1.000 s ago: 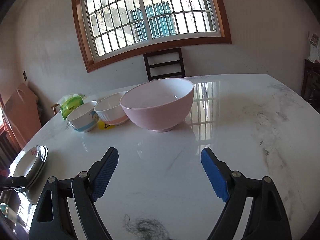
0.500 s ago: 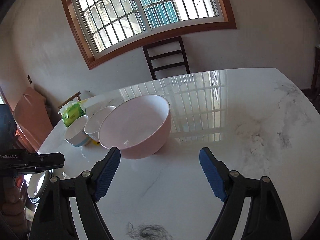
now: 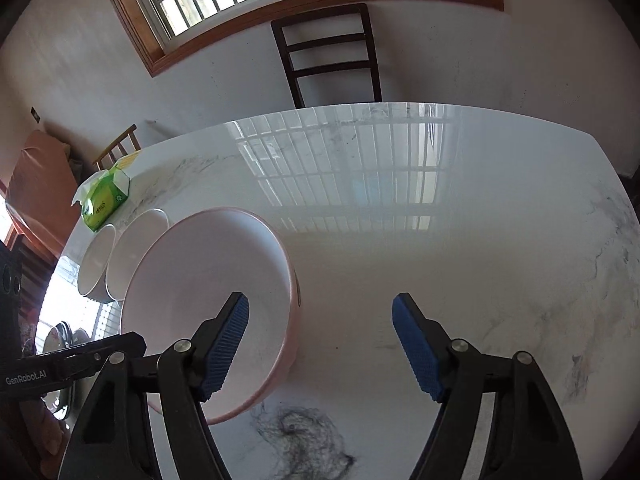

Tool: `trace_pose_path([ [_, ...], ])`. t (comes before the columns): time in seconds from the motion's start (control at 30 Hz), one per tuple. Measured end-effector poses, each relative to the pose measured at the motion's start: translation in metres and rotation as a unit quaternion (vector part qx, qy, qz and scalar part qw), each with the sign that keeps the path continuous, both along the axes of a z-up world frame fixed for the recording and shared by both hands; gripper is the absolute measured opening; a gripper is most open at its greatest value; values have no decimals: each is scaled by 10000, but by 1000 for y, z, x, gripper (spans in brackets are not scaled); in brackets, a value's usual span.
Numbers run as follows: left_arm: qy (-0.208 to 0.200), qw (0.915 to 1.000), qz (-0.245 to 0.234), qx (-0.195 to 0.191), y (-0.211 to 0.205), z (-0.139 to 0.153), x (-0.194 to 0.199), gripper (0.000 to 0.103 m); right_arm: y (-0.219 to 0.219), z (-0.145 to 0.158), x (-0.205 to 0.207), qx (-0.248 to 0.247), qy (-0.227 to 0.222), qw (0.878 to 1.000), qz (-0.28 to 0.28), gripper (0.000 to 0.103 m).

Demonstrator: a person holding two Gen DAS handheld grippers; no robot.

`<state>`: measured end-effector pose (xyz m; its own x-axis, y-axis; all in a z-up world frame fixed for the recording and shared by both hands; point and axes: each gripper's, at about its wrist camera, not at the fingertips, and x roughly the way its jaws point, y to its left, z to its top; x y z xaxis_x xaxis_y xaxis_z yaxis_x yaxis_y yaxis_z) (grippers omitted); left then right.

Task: Organize plates and bowls
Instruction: 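Move both grippers to the rim of the large pink bowl, then grasp the pink bowl rim with both grippers and lift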

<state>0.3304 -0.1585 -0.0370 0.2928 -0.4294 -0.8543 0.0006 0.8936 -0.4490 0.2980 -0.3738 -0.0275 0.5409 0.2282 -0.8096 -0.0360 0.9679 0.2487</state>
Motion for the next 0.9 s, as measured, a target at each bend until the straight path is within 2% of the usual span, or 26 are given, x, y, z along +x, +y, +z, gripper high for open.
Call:
trace_pose_path([
  [0.03, 16, 10000, -46, 77, -3, -1, 0, 36, 3, -3, 4, -42, 65, 9999, 84, 65],
  [0.1, -19, 9993, -83, 364, -8, -2, -1, 36, 7, -8, 11, -261, 145, 9994, 149, 44],
  [0.13, -14, 9986, -118, 517, -11, -3, -1, 35, 7, -11, 14, -264, 215, 9993, 160, 38],
  [0.17, -1, 9981, -171, 590, -12, -5, -1, 25, 6, -14, 17, -194, 295, 9992, 210, 27],
  [0.2, -9, 9973, -183, 708, -13, -6, -2, 21, 7, -17, 19, -145, 349, 9989, 280, 20],
  [0.27, -96, 9959, -119, 887, -10, -4, -6, 18, 10, -21, 19, -145, 418, 9982, 417, 14],
  [0.37, -132, 9970, -53, 754, 3, 1, -20, 17, 11, -23, 11, 247, 601, 9966, 510, 10],
  [0.57, -329, 9960, 25, 829, 35, 24, -71, 17, 23, -11, -28, 511, 569, 9948, 673, 14],
  [0.9, -310, 9928, 448, 1069, 121, 39, -166, 17, 92, 3, -109, 1032, 697, 9844, 1242, 17],
])
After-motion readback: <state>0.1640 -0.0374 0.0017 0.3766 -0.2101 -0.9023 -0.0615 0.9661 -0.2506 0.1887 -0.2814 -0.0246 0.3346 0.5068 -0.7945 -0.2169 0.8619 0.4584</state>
